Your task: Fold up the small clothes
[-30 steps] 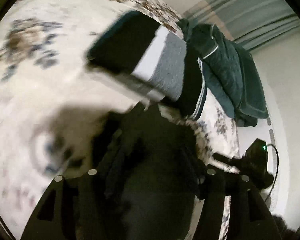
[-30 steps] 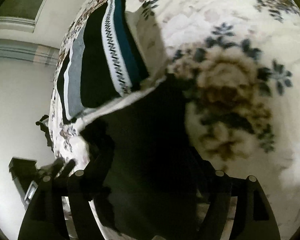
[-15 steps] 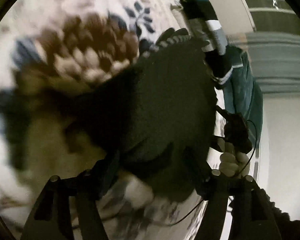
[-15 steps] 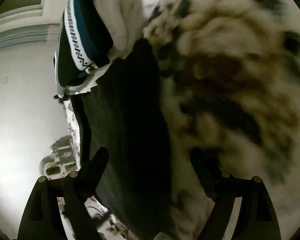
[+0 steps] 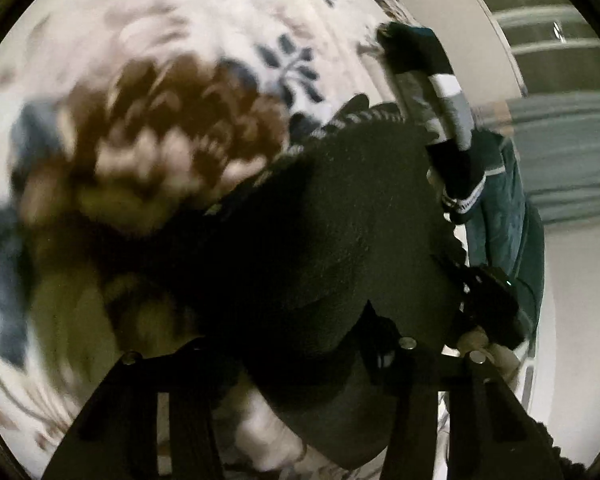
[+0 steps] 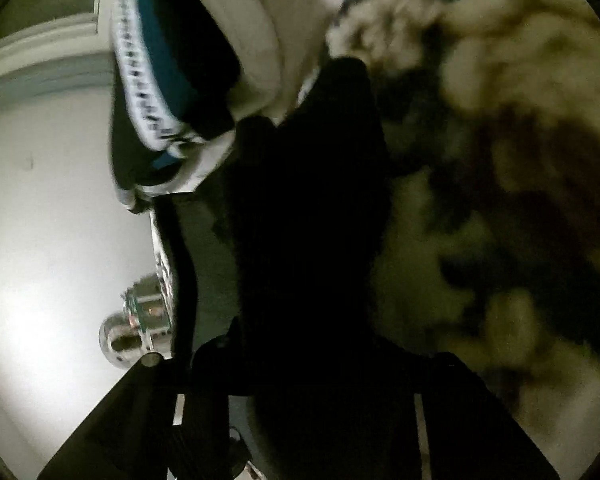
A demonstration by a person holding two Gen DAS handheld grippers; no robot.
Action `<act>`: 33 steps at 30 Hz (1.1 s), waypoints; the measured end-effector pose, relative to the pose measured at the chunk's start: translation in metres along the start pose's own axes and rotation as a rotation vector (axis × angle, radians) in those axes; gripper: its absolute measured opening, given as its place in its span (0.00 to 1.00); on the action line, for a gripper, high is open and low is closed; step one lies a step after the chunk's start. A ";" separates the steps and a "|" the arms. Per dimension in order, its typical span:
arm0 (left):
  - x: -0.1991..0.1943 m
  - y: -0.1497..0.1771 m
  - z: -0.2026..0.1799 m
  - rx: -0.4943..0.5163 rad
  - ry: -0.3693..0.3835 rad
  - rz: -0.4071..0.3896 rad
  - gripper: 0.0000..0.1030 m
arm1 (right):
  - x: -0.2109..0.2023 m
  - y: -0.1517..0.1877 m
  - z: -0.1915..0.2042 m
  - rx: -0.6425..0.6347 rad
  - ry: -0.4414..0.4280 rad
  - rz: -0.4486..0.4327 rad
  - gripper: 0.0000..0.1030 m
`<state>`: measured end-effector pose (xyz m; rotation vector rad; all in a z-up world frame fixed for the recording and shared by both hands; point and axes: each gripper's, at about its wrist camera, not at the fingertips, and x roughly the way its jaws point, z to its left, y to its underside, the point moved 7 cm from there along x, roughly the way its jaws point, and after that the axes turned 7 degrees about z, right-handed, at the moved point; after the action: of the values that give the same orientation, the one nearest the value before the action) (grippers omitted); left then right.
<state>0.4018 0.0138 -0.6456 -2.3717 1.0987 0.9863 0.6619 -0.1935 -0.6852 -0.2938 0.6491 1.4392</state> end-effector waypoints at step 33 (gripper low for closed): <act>0.046 0.019 -0.038 0.273 0.094 0.234 0.22 | -0.076 0.105 -0.103 0.016 0.055 0.126 0.57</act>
<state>0.4250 -0.0437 -0.6525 -2.1228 1.4706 0.7453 0.5357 -0.2995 -0.7032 -0.2848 0.7339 1.5498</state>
